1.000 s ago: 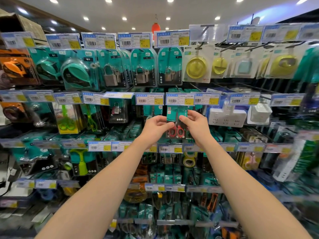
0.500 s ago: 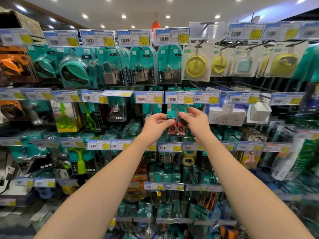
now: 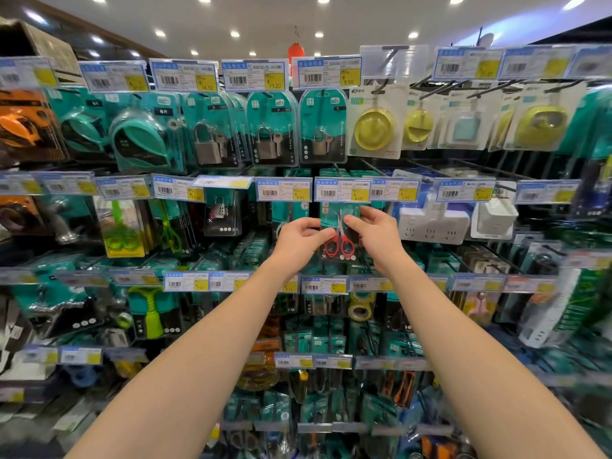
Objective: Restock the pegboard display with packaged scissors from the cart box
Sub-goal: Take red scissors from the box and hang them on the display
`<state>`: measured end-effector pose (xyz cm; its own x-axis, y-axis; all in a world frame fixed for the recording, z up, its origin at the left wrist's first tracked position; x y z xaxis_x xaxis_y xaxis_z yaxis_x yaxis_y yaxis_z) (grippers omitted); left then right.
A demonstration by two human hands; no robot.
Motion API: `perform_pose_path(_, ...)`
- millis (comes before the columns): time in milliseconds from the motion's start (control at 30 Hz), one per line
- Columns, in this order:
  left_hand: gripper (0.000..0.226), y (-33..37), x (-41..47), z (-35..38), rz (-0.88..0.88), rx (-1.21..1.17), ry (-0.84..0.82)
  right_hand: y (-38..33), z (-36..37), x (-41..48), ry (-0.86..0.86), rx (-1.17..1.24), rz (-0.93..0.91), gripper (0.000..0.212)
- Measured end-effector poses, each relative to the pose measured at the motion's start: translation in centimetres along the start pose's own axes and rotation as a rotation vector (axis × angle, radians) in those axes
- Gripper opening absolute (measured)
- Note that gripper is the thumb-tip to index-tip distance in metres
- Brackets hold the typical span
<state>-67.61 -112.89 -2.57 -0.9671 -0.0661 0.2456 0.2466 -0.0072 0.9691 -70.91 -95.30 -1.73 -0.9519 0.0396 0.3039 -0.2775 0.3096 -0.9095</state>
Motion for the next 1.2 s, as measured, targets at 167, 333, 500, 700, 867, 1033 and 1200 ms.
perform_pose_path(167, 0.060, -0.2, 0.5, 0.2, -0.008, 0.046, 0.008, -0.2, 0.3, 1.3, 0.097, -0.135, 0.064, 0.045)
perform_pose_path(333, 0.060, -0.6, 0.6, 0.3, 0.022, 0.102, 0.060, -0.3, 0.7, 2.7, 0.182, -0.236, 0.107, 0.033)
perform_pose_path(500, 0.045, -0.4, -0.2, 0.0, 0.083, 0.198, 0.073, 0.0, 0.7, 2.9, 0.218, -0.342, 0.134, 0.038)
perform_pose_path(700, 0.039, -0.7, -1.7, -0.4, 0.127, 0.482, 0.035, 0.8, -0.6, -0.4, 0.195, -0.594, 0.119, 0.033)
perform_pose_path(867, 0.042, 0.1, -4.5, -0.6, 0.220, 0.890, -0.039, 1.3, 0.0, -5.1, 0.075, -0.763, 0.031, 0.029)
perform_pose_path(1033, 0.044, 1.2, -9.4, -1.3, 0.323, 1.100, 0.009, -1.0, 1.9, -11.3, -0.137, -1.044, -0.101, 0.046)
perform_pose_path(1200, 0.040, 0.0, -17.8, -4.5, 0.253, 1.202, 0.062, -1.2, 5.0, -19.0, -0.331, -1.164, -0.171, 0.051)
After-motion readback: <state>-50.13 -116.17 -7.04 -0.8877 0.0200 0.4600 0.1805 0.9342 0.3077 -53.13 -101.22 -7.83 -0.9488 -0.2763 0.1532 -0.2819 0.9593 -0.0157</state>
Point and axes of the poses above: each hand's wrist, its own x-axis towards the middle knuckle, its own z-axis out of the palm, y = z × x, the point moved 3 cm from there along x, towards the middle knuckle, and after that the axes turned 14 degrees about -x, right-handed, at the moved point
